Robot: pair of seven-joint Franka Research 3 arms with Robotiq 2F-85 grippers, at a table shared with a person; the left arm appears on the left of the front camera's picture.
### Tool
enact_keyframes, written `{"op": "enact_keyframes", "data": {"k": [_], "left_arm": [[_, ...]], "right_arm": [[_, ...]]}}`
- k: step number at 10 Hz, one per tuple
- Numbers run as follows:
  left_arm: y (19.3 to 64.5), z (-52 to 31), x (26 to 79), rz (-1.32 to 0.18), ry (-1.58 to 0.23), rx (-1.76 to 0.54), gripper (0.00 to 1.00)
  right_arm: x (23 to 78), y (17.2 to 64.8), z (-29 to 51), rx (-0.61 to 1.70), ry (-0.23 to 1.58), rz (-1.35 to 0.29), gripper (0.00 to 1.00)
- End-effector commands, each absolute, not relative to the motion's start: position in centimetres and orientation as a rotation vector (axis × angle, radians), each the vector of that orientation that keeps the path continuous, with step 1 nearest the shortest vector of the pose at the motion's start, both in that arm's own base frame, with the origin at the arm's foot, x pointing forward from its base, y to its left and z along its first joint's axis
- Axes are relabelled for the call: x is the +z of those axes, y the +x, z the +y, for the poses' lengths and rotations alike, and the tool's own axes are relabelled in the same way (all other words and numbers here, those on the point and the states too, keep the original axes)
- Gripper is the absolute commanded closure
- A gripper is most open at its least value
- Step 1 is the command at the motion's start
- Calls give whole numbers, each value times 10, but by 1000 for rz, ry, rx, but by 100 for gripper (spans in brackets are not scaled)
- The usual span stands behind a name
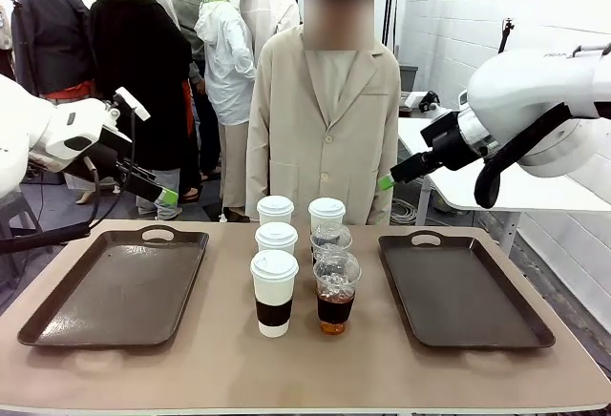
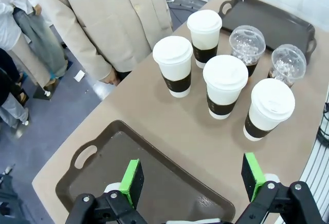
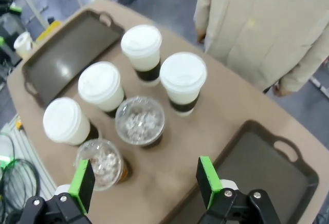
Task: Distribute the coffee onto the tray.
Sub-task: Pick up one iced Americano and place it on the right Handle tray.
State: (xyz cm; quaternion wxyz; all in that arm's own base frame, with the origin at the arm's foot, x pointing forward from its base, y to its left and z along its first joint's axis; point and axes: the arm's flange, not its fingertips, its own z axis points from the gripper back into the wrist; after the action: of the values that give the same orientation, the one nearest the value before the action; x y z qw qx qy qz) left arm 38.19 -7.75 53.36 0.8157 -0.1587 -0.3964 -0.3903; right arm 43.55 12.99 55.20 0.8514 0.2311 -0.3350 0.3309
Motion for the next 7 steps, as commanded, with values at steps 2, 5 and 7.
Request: {"op": "enact_keyframes", "data": {"k": [2,5,7], "left_arm": [[379,-69,520,-915,-381,-829,0],[388,-72,528,-949,-388,-787,0],[386,-68,538,-907,-367,-774,0]], "right_arm": [[537,445,132,696,484,-815,0],[535,451,132,713,476,-836,0],[543,445,132,698,480,-805,0]]}}
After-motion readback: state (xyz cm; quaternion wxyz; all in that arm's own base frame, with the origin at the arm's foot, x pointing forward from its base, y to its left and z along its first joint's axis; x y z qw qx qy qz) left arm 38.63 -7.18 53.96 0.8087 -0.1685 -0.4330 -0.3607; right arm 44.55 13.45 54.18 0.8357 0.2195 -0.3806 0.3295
